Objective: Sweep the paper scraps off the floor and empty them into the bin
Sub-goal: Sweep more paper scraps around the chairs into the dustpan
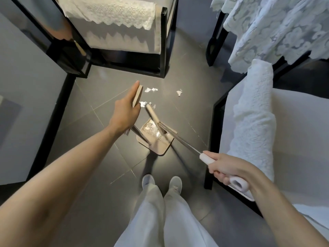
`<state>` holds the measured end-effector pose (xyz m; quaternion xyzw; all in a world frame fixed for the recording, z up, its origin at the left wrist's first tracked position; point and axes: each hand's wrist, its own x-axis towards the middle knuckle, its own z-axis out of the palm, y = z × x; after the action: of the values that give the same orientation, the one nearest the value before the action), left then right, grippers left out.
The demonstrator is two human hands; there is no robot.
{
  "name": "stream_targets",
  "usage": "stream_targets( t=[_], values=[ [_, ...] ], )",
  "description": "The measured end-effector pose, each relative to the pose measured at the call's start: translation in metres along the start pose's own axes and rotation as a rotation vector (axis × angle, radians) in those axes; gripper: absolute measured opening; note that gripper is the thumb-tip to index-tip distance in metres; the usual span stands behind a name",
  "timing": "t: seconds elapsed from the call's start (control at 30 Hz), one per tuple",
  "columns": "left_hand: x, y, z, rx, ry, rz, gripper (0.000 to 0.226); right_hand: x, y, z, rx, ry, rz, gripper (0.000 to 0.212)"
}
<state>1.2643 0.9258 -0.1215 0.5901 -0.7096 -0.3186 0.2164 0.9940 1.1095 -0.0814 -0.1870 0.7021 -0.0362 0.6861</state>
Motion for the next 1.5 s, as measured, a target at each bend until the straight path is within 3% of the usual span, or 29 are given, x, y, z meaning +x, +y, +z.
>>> stream_targets(
  t=[0.27, 0.5, 0.6, 0.8, 0.97, 1.17, 1.4, 1.5],
  values=[
    [-0.003, -0.022, -0.025, -0.061, -0.052, -0.002, 0.069, -0.042, -0.024, 0.009, 0.129, 0.038, -0.057, 0.071],
    [-0.006, -0.039, -0.061, -0.021, -0.052, -0.062, 0.068, -0.009, -0.095, -0.004, 0.215, 0.178, -0.139, 0.070],
    [-0.002, -0.050, -0.078, -0.011, -0.020, -0.105, 0.069, 0.032, -0.134, -0.014, 0.073, 0.279, -0.148, 0.070],
    [0.009, -0.074, -0.104, -0.004, 0.057, -0.176, 0.070, 0.098, -0.183, -0.025, -0.439, 0.413, -0.110, 0.064],
    [0.029, -0.083, -0.105, -0.013, 0.155, -0.233, 0.073, 0.129, -0.201, 0.012, -0.518, 0.326, -0.147, 0.035],
    [0.067, -0.082, -0.099, -0.037, 0.191, -0.266, 0.070, 0.116, -0.214, 0.051, -0.795, 0.221, -0.130, 0.035],
    [0.102, -0.072, -0.099, -0.010, 0.182, -0.236, 0.070, 0.078, -0.232, 0.038, -0.755, 0.008, -0.176, 0.047],
    [0.111, -0.070, -0.101, -0.001, 0.170, -0.228, 0.070, 0.055, -0.234, 0.015, -0.455, -0.070, -0.070, 0.045]
  ],
)
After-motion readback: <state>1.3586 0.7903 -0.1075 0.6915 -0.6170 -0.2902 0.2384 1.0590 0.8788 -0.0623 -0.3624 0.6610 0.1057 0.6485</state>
